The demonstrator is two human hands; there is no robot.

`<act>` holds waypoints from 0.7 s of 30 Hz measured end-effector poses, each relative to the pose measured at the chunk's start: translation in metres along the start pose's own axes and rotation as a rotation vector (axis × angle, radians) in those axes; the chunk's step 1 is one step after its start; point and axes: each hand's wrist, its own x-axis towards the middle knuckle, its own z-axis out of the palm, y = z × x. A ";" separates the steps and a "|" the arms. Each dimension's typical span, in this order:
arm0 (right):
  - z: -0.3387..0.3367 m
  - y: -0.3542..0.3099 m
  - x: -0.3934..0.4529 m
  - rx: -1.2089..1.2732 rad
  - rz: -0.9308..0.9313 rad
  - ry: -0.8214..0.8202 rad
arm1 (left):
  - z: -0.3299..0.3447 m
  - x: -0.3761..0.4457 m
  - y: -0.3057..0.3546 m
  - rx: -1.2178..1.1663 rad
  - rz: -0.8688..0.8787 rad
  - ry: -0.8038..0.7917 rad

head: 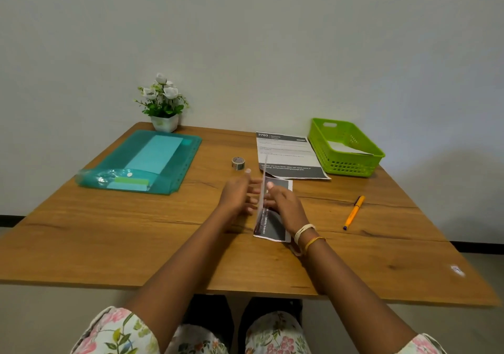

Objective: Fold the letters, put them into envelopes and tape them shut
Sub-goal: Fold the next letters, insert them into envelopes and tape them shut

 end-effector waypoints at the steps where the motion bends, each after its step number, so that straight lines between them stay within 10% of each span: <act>1: 0.001 -0.004 0.004 0.032 0.055 0.022 | 0.003 -0.001 -0.003 0.063 0.044 -0.026; 10: -0.016 -0.014 0.018 -0.432 0.265 0.083 | 0.007 0.004 -0.033 0.766 0.385 -0.001; 21: -0.004 -0.010 0.032 -1.174 -0.072 -0.112 | -0.019 0.008 -0.052 1.228 0.510 -0.140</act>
